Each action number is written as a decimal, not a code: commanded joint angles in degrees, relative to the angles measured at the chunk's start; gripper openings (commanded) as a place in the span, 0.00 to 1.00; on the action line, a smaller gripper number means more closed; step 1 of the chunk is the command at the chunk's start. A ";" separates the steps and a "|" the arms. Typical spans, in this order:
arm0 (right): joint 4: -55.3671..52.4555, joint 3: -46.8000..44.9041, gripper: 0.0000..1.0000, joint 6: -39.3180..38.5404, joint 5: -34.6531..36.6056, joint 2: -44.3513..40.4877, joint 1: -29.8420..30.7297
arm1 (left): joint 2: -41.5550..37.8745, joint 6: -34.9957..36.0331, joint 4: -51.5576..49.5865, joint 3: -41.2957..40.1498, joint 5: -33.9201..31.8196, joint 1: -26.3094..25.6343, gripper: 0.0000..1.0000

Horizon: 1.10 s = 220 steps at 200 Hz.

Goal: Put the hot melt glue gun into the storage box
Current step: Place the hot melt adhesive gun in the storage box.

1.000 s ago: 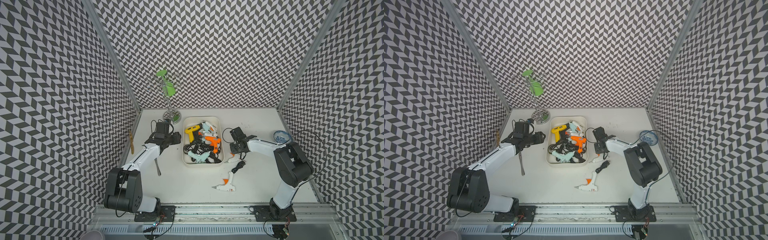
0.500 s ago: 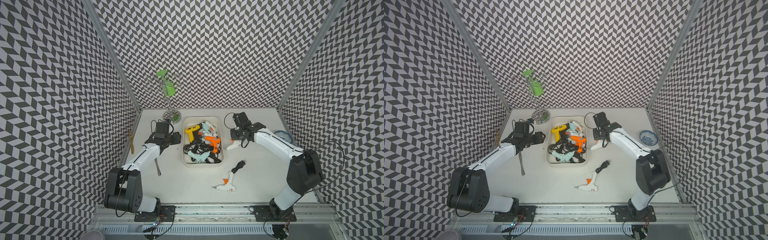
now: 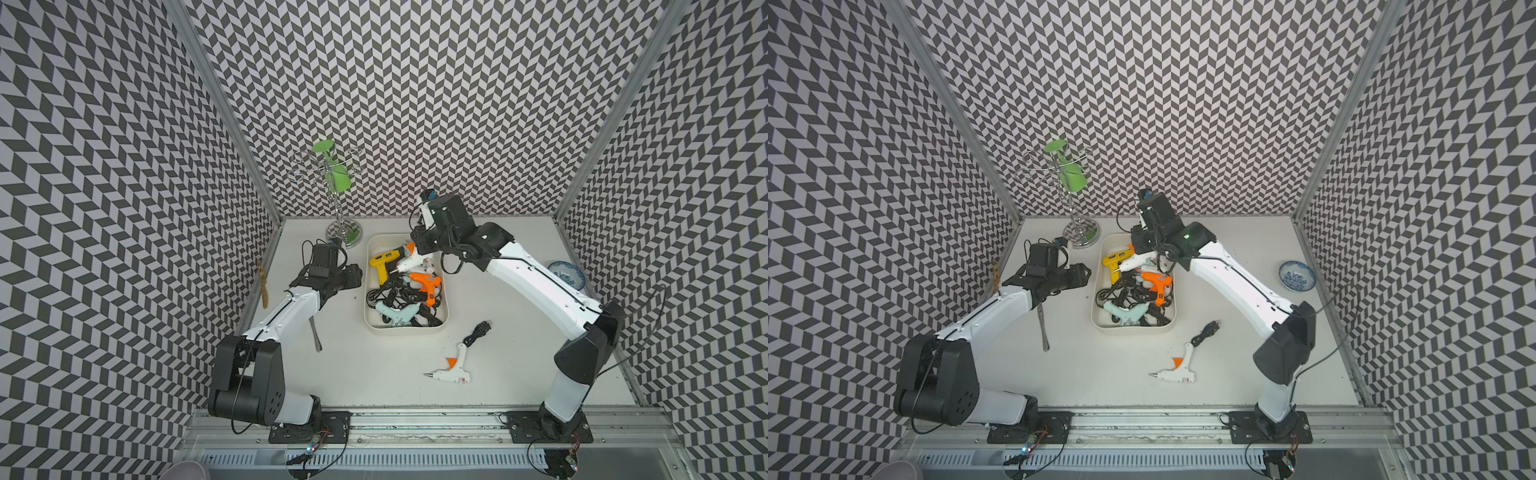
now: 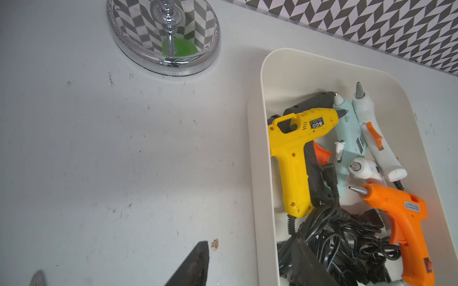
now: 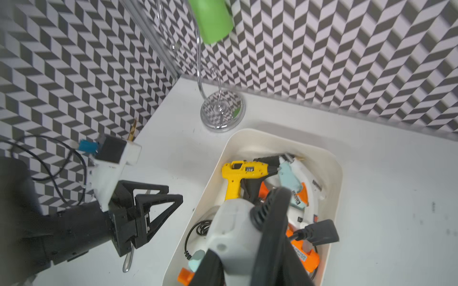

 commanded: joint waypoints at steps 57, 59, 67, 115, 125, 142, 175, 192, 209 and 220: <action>4.58 -24.05 0.04 16.83 1.43 -3.23 3.07 | 0.33 0.28 0.32 0.32 0.38 -0.39 0.58; 4.83 -24.69 0.04 17.19 1.49 -3.47 3.07 | 0.32 0.24 0.36 0.32 0.33 -0.41 0.58; 6.01 -27.38 0.04 17.86 1.04 -4.34 3.07 | 0.41 0.23 0.45 0.35 0.56 -0.41 0.58; 14.70 -36.87 0.09 22.69 2.13 -1.12 2.66 | 0.82 0.00 0.48 0.46 0.97 -0.50 0.57; 14.81 -35.69 0.14 22.59 1.53 0.64 2.54 | 0.78 0.09 0.41 0.40 0.86 -0.58 0.57; 12.64 -32.59 0.37 22.10 1.45 2.09 2.88 | 0.50 0.26 0.27 0.27 0.34 -0.59 0.57; 9.41 -29.95 0.70 19.41 4.92 -2.98 3.16 | 0.20 0.45 0.19 0.11 -0.12 -0.72 0.58; 6.12 -27.55 0.79 17.47 7.03 -5.28 3.14 | 0.25 0.49 0.19 0.12 -0.06 -0.78 0.58; 2.78 -25.35 0.82 16.16 8.59 -6.31 3.07 | 0.48 0.37 0.45 0.38 0.17 -0.79 0.58; 0.68 -24.83 0.81 16.35 10.16 -7.05 3.07 | 0.56 0.24 0.39 0.51 0.33 -0.77 0.57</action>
